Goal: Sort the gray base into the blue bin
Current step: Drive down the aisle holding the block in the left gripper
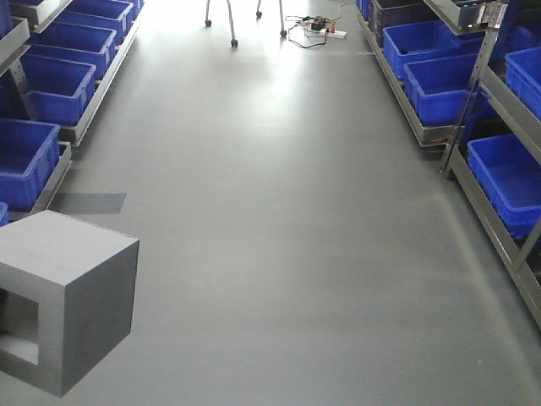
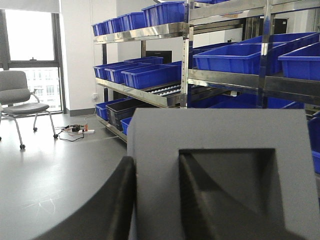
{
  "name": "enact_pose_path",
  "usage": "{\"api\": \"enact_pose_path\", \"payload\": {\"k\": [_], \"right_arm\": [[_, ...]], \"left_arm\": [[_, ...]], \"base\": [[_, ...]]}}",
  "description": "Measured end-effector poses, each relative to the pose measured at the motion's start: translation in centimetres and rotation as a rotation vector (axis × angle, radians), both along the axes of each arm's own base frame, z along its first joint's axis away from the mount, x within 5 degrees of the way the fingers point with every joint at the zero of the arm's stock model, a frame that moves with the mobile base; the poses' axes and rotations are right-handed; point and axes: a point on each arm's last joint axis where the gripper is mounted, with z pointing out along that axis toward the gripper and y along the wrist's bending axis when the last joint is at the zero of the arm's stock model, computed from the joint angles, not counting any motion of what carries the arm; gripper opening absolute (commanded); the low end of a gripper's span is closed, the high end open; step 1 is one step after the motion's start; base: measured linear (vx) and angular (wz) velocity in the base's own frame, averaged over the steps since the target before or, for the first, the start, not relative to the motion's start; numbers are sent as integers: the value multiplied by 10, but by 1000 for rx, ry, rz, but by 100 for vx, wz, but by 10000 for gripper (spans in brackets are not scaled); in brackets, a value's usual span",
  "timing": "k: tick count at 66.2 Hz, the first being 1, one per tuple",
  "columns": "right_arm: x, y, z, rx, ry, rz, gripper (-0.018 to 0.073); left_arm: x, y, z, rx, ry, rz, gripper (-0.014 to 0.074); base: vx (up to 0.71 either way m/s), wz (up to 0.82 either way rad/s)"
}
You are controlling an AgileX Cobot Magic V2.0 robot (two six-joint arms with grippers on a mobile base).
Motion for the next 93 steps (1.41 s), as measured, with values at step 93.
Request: {"api": "enact_pose_path", "payload": {"k": [93], "right_arm": [[0, 0, 0, 0, 0, 0, -9]], "left_arm": [[0, 0, 0, 0, 0, 0, -6]], "base": [[42, -2]]}}
